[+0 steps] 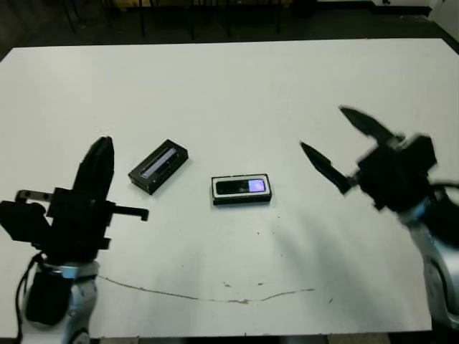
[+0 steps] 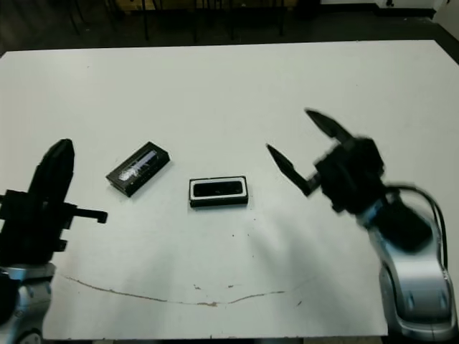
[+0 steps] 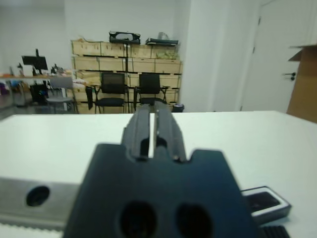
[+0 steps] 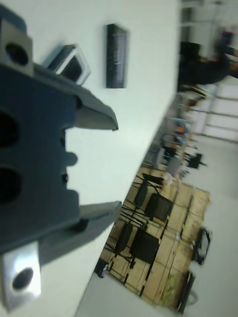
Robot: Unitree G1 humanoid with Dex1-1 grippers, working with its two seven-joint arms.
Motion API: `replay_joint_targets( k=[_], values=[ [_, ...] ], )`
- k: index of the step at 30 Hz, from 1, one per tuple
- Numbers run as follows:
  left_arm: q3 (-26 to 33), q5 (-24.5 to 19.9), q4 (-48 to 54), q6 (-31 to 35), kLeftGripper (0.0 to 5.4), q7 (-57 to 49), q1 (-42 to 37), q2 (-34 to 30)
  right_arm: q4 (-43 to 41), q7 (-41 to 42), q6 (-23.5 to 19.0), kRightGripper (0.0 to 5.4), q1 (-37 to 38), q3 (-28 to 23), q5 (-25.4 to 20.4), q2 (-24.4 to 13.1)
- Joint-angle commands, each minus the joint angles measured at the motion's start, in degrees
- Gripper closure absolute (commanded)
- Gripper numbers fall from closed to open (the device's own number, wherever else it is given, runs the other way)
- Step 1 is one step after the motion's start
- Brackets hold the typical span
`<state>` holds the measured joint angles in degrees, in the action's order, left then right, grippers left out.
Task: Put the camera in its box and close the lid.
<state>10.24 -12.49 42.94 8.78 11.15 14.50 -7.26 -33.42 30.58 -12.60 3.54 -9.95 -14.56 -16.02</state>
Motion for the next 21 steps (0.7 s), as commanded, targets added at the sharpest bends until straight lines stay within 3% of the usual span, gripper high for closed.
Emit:
replay_joint_targets(
  k=[1,9,14,17,21],
  values=[
    [1.3,0.2,0.5,4.4,5.40,0.6,-1.9,-4.4,-1.9,-3.3,1.8,3.02,4.6,-1.1,-0.9,1.7],
    [0.4,3.1,2.0,15.9,5.40,-0.6,-8.6,-10.7,-3.0,-8.7,4.3,4.49,8.0,-0.5,-2.4,4.0],
    [-0.4,2.6,2.6,25.0,5.09,0.0,-12.6,-13.4,-1.5,-14.8,5.2,5.39,5.8,1.5,0.5,7.1],
    [-1.2,2.1,2.0,28.2,4.58,0.7,-14.4,-14.4,-0.1,-18.0,6.4,5.40,3.5,2.6,2.2,8.7],
    [-2.2,0.8,0.1,30.5,3.87,2.6,-15.7,-15.5,0.2,-20.0,0.8,5.40,-0.2,2.1,-1.2,8.8]
  ],
)
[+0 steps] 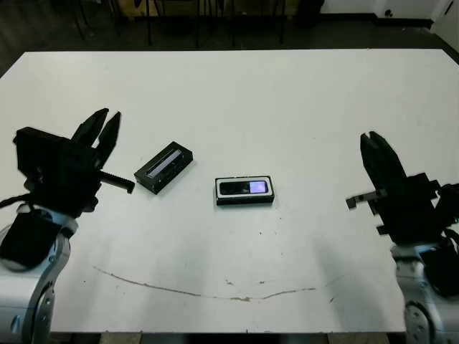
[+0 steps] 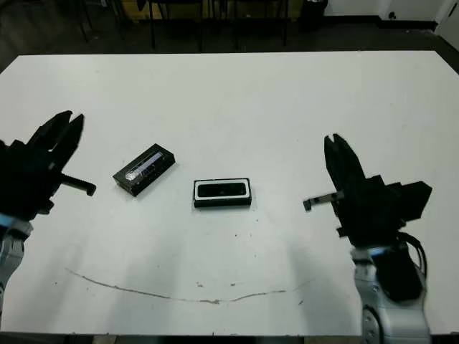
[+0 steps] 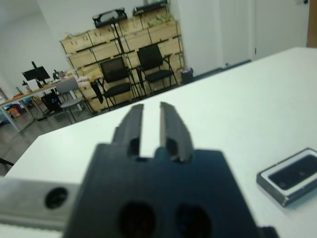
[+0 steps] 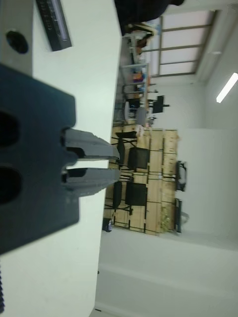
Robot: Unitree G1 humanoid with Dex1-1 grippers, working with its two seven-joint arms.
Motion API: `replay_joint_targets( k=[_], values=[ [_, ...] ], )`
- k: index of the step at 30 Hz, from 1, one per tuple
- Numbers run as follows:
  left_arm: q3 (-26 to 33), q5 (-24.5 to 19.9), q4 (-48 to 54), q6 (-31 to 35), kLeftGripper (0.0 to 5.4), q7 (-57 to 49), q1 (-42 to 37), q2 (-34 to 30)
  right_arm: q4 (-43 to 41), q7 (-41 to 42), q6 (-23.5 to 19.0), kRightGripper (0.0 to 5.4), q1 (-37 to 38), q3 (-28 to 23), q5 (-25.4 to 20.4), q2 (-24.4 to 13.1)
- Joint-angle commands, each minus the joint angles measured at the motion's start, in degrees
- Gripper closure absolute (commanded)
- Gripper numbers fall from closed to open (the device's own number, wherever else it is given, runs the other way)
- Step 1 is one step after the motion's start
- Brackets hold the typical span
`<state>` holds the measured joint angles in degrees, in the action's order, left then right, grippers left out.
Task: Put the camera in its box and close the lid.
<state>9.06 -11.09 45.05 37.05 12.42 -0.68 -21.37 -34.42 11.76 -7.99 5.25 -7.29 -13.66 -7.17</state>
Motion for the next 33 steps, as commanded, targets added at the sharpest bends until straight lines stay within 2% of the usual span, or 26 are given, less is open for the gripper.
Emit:
replay_joint_targets(
  k=[1,3,7,10,12,15,21,26,33],
  values=[
    [-1.4,-0.7,-2.8,2.5,3.69,1.7,-0.7,-1.4,1.3,-1.7,-5.0,5.40,-2.9,-0.7,-2.4,-0.3],
    [-2.2,-0.6,-4.1,3.0,3.31,2.4,-1.1,-1.8,1.6,-1.9,-6.2,5.40,-4.5,-0.9,-2.8,-0.9],
    [-4.7,0.3,-7.8,4.2,2.59,5.4,-2.5,-5.4,2.4,-1.5,-5.6,5.40,-6.1,-0.3,-1.8,-2.0],
    [-6.8,0.7,-11.6,4.4,2.06,8.6,-4.0,-8.3,1.7,-0.9,-9.7,5.40,-6.9,-0.5,-5.1,-2.8],
    [-7.1,-0.6,-14.5,4.8,1.68,10.3,-5.0,-8.5,1.8,-0.4,-11.1,5.40,-7.4,-0.7,-7.0,-3.0],
    [-6.3,-5.2,-20.3,8.6,1.11,13.3,-7.9,-7.1,1.7,-0.6,-12.4,5.40,-7.9,-0.4,-7.8,-3.3],
    [-8.4,-6.4,-28.3,8.1,0.03,16.1,-11.3,-7.3,2.6,1.0,-12.4,5.40,-7.9,0.1,-8.7,-4.3],
    [-9.3,-6.6,-30.9,9.2,0.01,16.2,-12.8,-6.7,2.7,1.5,-12.9,5.40,-7.4,0.6,-8.3,-5.4],
    [-11.6,-3.2,-34.3,6.5,0.01,13.2,-13.5,-5.0,1.7,0.8,-14.3,5.40,-6.6,1.8,-7.5,-5.6]
  ],
)
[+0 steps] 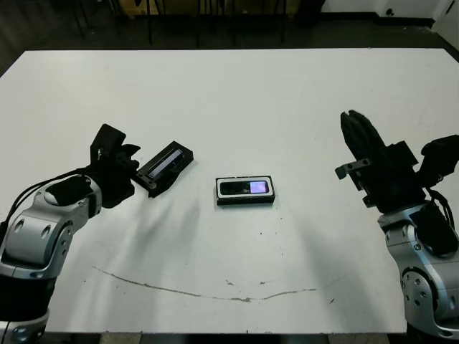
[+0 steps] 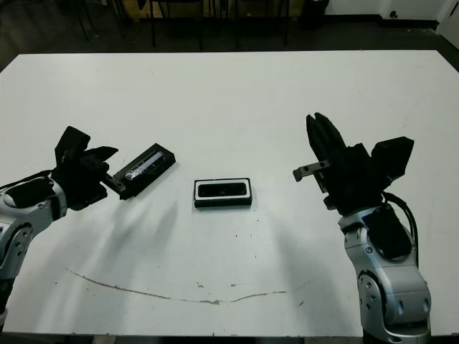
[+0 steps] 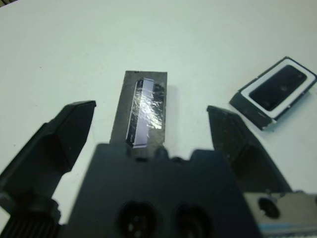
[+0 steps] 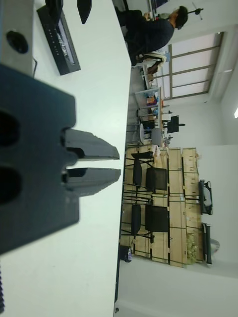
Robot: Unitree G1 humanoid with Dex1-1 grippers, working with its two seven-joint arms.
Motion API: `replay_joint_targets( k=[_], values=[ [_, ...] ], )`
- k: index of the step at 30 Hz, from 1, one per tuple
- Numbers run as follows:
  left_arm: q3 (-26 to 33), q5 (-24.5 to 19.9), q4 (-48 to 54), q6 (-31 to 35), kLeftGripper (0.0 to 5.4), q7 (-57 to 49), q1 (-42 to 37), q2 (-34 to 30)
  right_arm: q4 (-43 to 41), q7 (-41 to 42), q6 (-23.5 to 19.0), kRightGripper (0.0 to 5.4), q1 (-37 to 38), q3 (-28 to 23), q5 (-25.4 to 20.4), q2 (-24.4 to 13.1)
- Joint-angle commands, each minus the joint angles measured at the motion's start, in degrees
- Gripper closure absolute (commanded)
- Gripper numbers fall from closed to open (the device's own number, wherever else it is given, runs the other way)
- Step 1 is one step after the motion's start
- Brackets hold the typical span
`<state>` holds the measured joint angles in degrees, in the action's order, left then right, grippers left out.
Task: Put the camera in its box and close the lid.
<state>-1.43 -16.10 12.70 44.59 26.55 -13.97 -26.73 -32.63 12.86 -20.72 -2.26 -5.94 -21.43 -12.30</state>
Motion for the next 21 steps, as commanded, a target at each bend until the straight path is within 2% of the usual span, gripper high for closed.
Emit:
replay_joint_targets(
  k=[1,6,21],
  values=[
    [-1.3,2.1,-2.2,-1.7,0.01,-1.0,-0.1,0.4,-0.1,-0.2,-1.5,5.40,0.9,0.5,0.2,-0.5],
    [-1.7,3.7,-2.3,-4.1,0.01,-0.4,0.7,-0.1,-1.2,-0.5,-3.6,5.40,1.0,0.5,0.0,-1.1],
    [-1.0,2.6,-4.2,-4.2,0.01,1.3,0.1,0.4,-2.5,-1.3,-5.1,5.40,2.1,0.5,-0.5,-0.5]
  ],
)
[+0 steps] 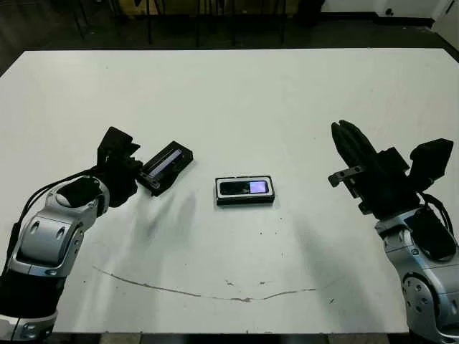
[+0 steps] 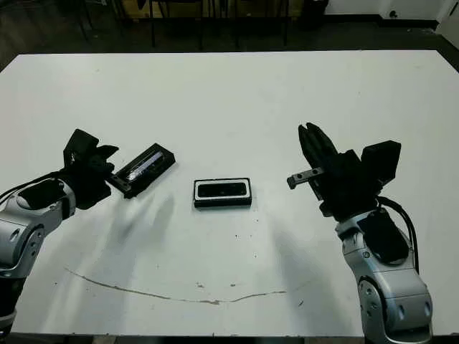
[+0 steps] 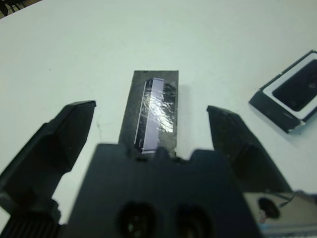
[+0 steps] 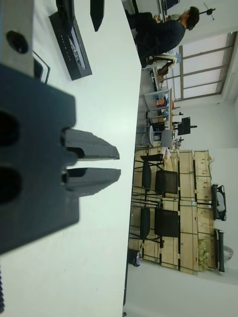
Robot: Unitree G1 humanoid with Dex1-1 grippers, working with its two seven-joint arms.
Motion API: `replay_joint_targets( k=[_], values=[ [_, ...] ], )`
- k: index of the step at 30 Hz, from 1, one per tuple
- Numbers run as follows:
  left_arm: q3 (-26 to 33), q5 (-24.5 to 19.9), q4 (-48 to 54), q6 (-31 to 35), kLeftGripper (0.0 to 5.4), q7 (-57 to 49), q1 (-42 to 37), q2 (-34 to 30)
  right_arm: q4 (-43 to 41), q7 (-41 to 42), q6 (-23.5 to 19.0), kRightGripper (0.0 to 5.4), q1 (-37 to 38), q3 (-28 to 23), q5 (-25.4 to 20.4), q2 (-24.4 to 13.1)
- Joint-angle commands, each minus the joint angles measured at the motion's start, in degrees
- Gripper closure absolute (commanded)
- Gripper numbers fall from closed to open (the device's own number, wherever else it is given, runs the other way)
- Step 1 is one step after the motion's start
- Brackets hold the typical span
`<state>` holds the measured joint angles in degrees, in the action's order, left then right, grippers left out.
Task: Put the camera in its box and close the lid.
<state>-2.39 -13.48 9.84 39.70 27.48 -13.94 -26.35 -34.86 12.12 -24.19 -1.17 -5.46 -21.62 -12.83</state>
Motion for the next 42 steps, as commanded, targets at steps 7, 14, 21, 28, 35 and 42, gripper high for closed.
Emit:
replay_joint_targets(
  k=[7,14,21,28,35,42],
  values=[
    [-1.3,0.9,-5.9,0.4,0.01,0.9,-1.7,0.4,-1.3,-1.5,-1.9,5.40,1.4,0.8,0.7,-0.3],
    [-1.8,1.8,-11.6,-1.9,0.01,1.6,-3.1,1.2,-2.6,-2.2,-2.4,5.40,2.1,1.1,0.8,-0.1],
    [-2.3,2.8,-13.1,-3.1,0.01,2.3,-2.9,1.0,-2.8,-0.5,-0.9,5.40,2.6,1.1,0.2,-0.3],
    [-3.1,3.8,-12.2,-2.4,0.01,2.2,-2.3,0.7,-3.9,-1.0,-1.5,5.40,3.0,1.3,0.0,0.0],
    [-4.5,6.4,-11.0,-9.1,0.85,3.0,0.2,0.5,-3.6,-0.6,0.4,5.40,3.4,1.6,0.6,0.1],
    [-8.2,6.5,-12.2,-7.5,2.15,7.9,-0.1,-0.1,-4.3,-1.0,1.4,5.40,3.9,2.7,1.2,0.7]
  ],
)
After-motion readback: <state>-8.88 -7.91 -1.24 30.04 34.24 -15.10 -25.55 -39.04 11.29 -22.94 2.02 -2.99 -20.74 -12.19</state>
